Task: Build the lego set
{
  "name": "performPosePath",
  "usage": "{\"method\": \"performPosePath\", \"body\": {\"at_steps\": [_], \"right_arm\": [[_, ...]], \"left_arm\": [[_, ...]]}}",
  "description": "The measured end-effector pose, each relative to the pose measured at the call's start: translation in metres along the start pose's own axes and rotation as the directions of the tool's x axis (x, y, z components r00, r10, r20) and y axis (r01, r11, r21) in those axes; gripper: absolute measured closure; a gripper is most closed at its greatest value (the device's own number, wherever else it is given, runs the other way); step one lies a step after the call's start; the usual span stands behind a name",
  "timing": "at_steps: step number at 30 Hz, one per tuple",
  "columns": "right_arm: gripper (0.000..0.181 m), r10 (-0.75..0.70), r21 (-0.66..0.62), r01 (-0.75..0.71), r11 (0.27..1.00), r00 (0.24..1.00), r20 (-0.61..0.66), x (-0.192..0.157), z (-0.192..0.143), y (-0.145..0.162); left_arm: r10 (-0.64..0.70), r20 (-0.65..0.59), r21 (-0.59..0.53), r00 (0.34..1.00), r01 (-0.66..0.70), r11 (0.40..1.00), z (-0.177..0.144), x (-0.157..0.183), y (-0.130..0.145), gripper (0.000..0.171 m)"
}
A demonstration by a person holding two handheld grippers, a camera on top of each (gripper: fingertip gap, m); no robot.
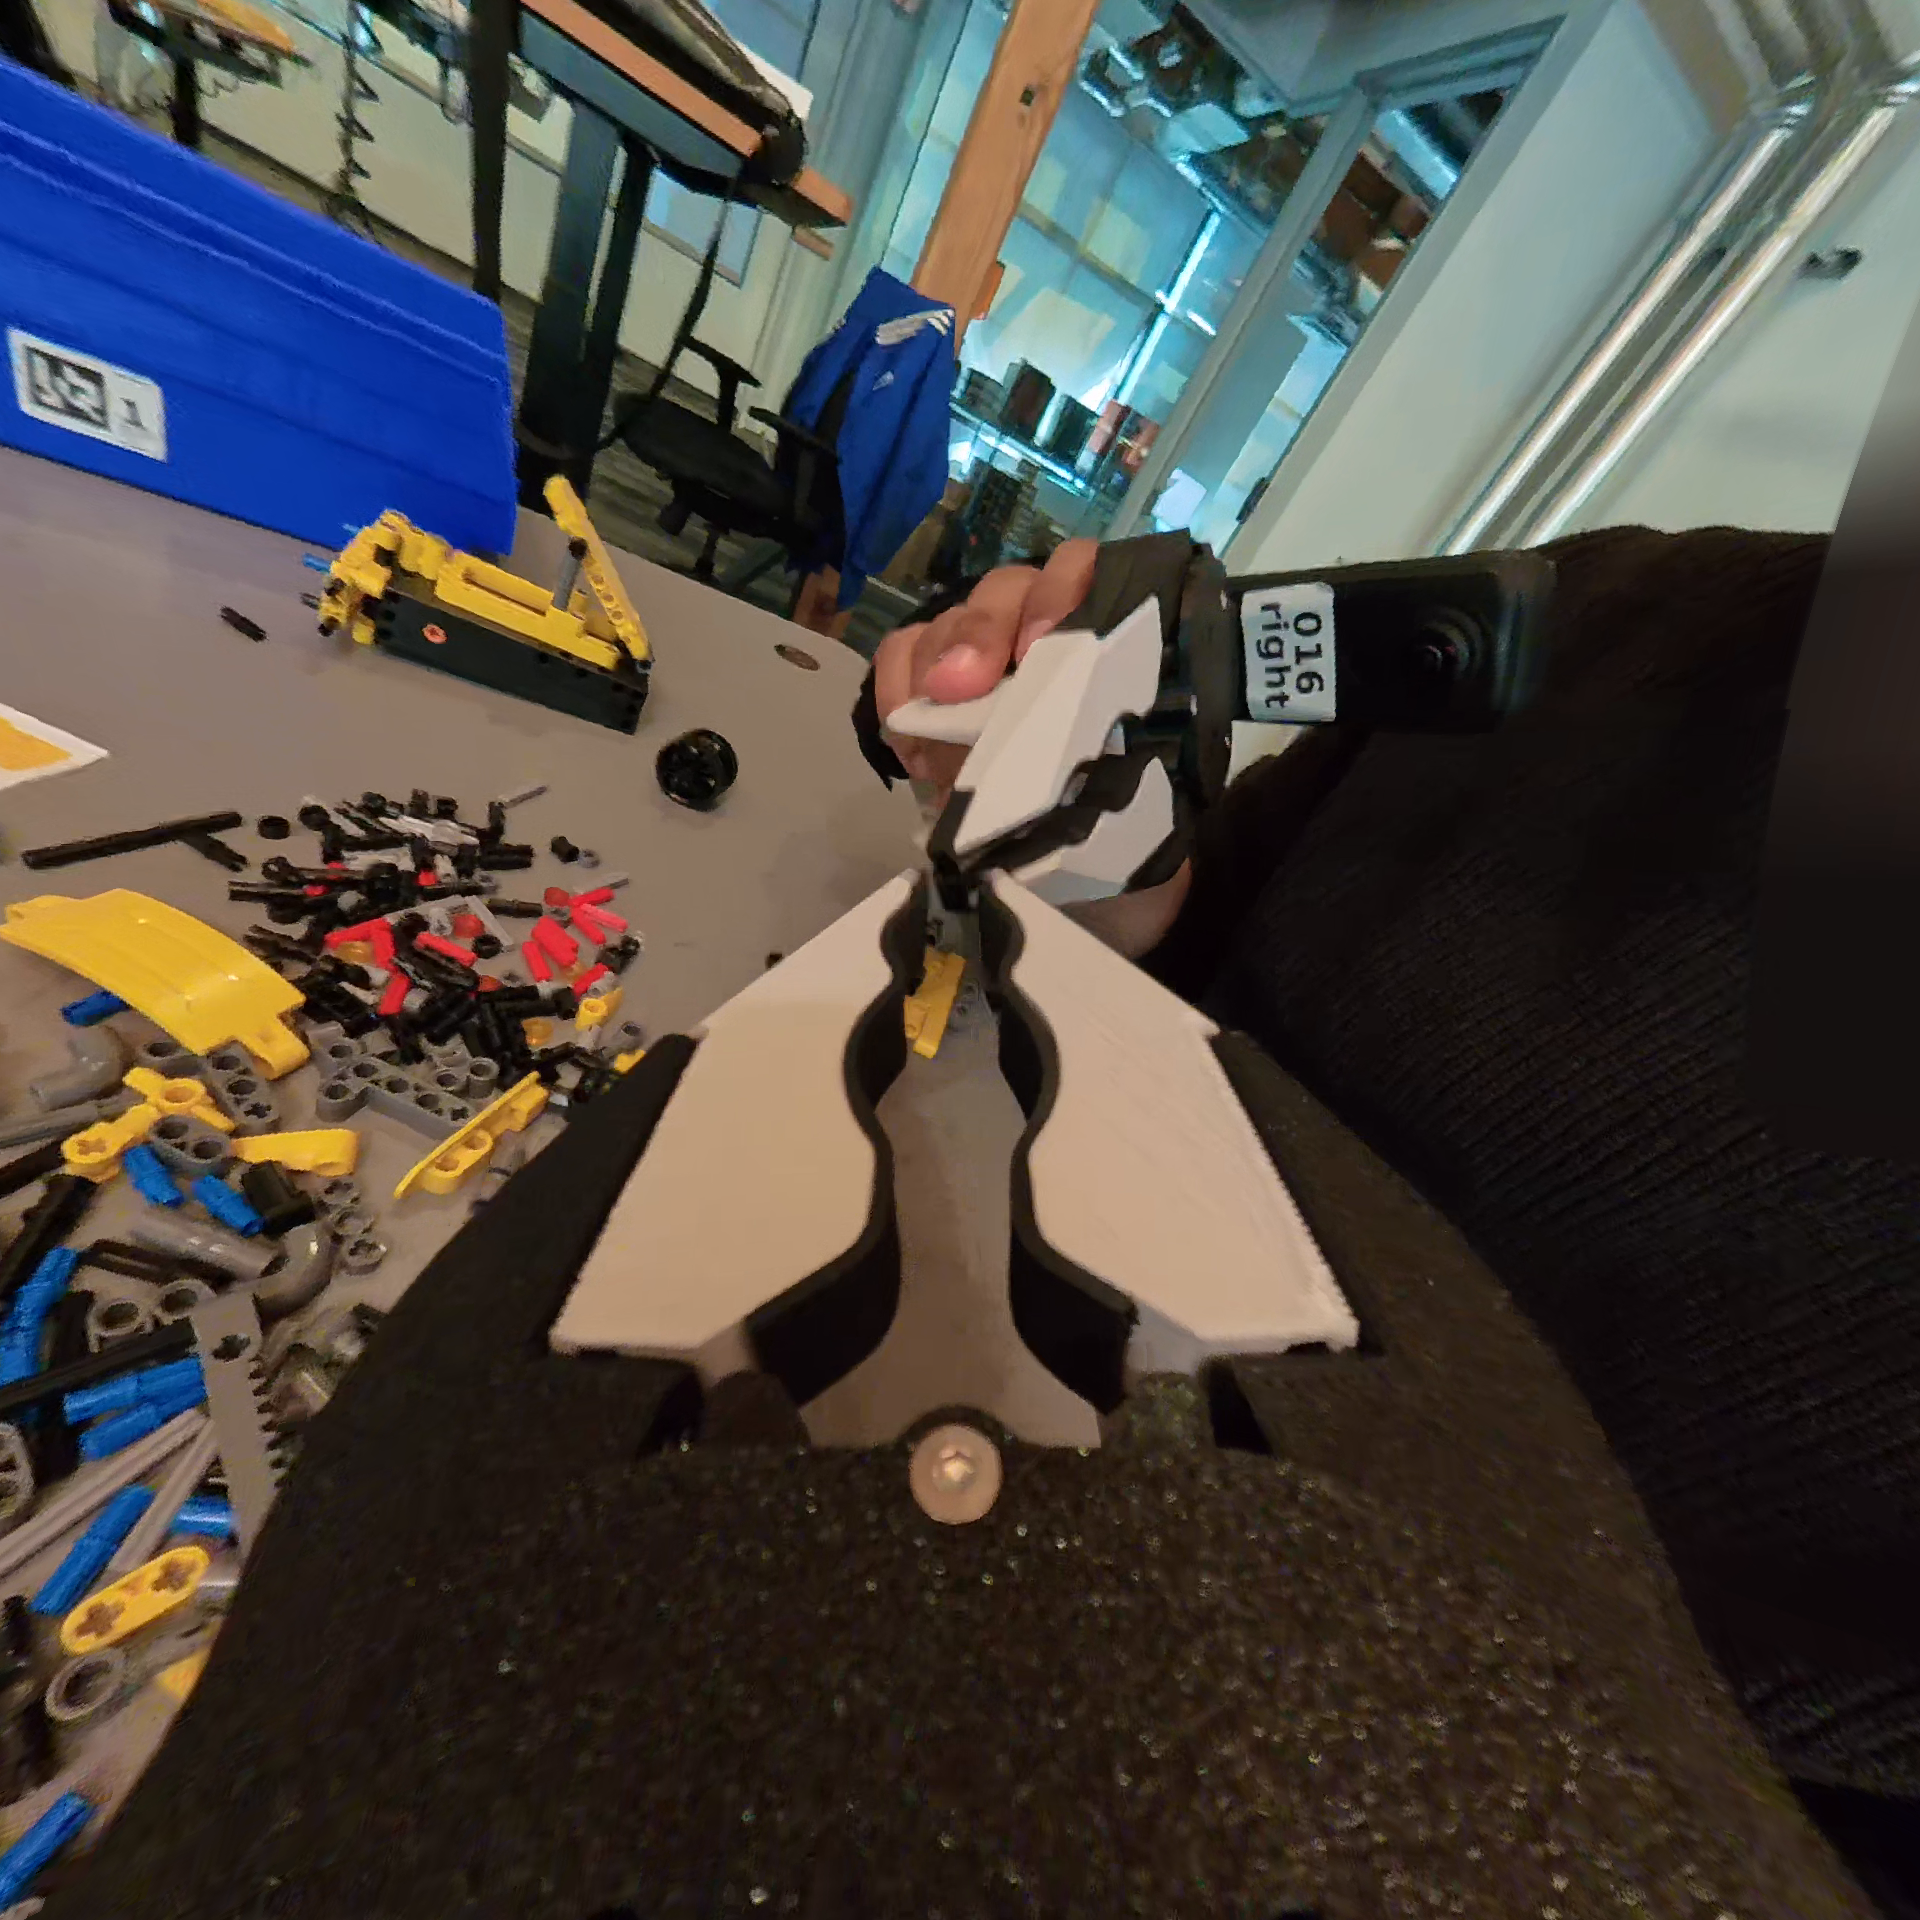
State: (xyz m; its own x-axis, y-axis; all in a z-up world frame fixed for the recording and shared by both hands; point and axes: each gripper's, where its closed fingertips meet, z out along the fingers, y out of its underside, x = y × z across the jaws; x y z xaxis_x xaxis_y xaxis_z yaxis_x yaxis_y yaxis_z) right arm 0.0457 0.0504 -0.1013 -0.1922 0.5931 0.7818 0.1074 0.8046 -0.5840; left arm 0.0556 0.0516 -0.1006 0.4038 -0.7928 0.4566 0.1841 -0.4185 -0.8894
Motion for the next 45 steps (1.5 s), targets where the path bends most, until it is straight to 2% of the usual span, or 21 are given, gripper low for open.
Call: {"method": "performPosePath", "body": {"at_steps": [1,2,3,4,6,10,22,27,30,32,35,38,42,45], "right_arm": [[0.176,-0.012,-0.01,0.012,1.0,1.0,-0.012,0.001,0.0,0.001],[0.176,-0.023,-0.02,0.022,1.0,1.0,-0.02,0.002,0.0,0.003],[0.176,-0.027,-0.026,0.026,0.999,0.999,-0.017,0.002,0.0,0.004],[0.176,-0.025,-0.03,0.025,0.999,1.0,-0.017,0.002,0.0,0.004],[0.176,-0.023,-0.019,0.023,1.0,0.999,-0.029,0.005,-0.003,0.003],[0.176,0.0,-0.003,0.0,1.0,1.0,-0.028,0.008,-0.007,0.001],[0.176,-0.021,-0.008,0.021,1.0,1.0,-0.012,0.006,-0.007,0.002],[0.176,-0.03,0.006,0.03,1.0,1.0,0.003,0.004,-0.006,-0.002],[0.176,-0.036,0.004,0.036,0.999,0.999,0.008,0.003,-0.006,-0.002],[0.176,-0.023,0.006,0.023,1.0,1.0,0.015,0.003,-0.008,-0.002],[0.173,0.051,-0.034,-0.05,0.998,0.998,0.04,0.008,-0.019,0.009],[0.159,0.208,-0.098,-0.202,0.974,0.977,0.05,0.016,-0.042,0.03],[0.132,0.475,-0.278,-0.428,0.86,0.871,0.128,-0.01,-0.075,0.068],[0.125,0.591,-0.436,-0.476,0.764,0.788,0.174,-0.049,-0.096,0.093]], "left_arm": [[-0.009,-0.004,-0.024,1.0,0.009,1.0,0.001,0.0,0.005,0.155],[-0.007,0.011,-0.052,1.0,0.007,0.999,0.003,-0.003,0.009,0.156],[0.016,0.043,-0.071,0.999,-0.012,0.997,0.004,-0.006,0.012,0.169],[0.05,0.07,-0.075,0.996,-0.044,0.996,0.005,-0.008,0.01,0.171],[0.07,0.069,-0.057,0.995,-0.067,0.996,0.007,-0.006,0.006,0.171],[0.02,-0.003,-0.014,1.0,-0.02,1.0,0.004,0.001,0.002,0.171],[0.019,0.012,0.012,1.0,-0.019,1.0,0.002,-0.001,-0.002,0.157],[0.018,-0.005,0.015,1.0,-0.018,1.0,0.004,0.002,-0.002,0.156],[0.027,-0.02,-0.008,0.999,-0.027,1.0,0.006,0.005,0.001,0.165],[0.083,0.014,-0.014,0.996,-0.082,0.996,0.005,0.005,-0.001,0.168],[0.114,0.027,0.007,0.993,-0.115,0.993,0.002,0.007,-0.007,0.169],[0.098,0.033,0.038,0.995,-0.099,0.994,-0.003,0.005,-0.011,0.169],[0.105,0.061,0.061,0.993,-0.109,0.992,-0.007,0.003,-0.016,0.169],[0.106,0.08,0.07,0.991,-0.111,0.991,-0.007,0.001,-0.018,0.169]]}}
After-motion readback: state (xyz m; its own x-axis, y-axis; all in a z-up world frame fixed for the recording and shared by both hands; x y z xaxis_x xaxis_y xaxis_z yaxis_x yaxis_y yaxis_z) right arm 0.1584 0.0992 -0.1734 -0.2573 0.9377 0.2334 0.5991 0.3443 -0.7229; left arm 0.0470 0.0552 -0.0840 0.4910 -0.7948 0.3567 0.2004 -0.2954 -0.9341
